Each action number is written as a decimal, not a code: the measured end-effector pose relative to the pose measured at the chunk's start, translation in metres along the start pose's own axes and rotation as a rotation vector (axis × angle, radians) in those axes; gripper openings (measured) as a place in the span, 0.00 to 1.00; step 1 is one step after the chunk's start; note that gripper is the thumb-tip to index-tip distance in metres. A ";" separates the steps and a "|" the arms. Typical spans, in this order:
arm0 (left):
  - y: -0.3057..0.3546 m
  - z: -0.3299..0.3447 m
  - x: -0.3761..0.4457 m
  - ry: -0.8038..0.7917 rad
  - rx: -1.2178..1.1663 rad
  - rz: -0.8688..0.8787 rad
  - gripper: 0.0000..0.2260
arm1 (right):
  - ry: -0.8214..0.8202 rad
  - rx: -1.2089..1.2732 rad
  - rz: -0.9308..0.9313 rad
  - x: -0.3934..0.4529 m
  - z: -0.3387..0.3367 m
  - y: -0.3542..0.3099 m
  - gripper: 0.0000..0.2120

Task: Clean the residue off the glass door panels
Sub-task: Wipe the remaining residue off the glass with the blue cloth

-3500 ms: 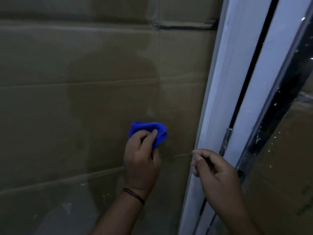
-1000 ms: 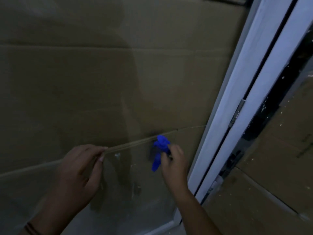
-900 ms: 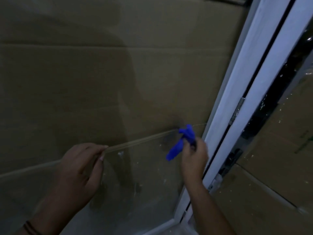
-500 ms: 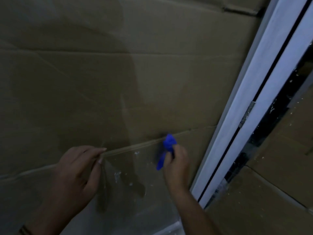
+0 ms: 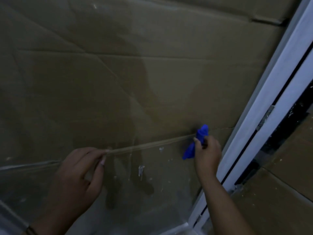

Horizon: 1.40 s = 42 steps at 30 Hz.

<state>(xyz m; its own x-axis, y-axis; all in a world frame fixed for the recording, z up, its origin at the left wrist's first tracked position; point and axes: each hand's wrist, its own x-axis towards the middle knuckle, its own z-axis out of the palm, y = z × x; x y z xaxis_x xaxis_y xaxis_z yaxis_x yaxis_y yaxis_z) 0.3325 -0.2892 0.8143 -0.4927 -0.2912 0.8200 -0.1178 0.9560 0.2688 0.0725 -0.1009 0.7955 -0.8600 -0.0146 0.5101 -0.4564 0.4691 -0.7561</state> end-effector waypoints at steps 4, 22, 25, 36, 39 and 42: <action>-0.007 -0.012 -0.005 0.019 0.021 -0.038 0.10 | -0.078 0.049 -0.088 -0.053 0.027 -0.023 0.02; -0.021 -0.038 -0.010 0.075 0.026 -0.099 0.11 | 0.027 0.112 -0.234 -0.062 0.028 -0.088 0.02; -0.023 -0.040 -0.009 0.072 0.039 -0.108 0.11 | -0.133 0.080 -0.363 -0.101 0.052 -0.097 0.03; -0.023 -0.038 -0.008 0.079 0.019 -0.100 0.09 | -0.058 0.181 -0.383 -0.083 0.016 -0.101 0.06; -0.026 -0.043 -0.010 0.076 0.028 -0.123 0.10 | 0.091 0.101 -0.356 -0.051 0.006 -0.101 0.04; -0.029 -0.050 -0.011 0.072 0.039 -0.125 0.10 | 0.039 0.097 -0.410 -0.054 0.019 -0.112 0.05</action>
<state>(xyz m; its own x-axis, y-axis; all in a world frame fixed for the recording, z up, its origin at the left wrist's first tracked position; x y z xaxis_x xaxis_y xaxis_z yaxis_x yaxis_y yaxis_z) 0.3849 -0.3156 0.8227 -0.4091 -0.4083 0.8161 -0.2087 0.9125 0.3519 0.1661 -0.1697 0.8445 -0.5947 -0.1481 0.7902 -0.7796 0.3465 -0.5217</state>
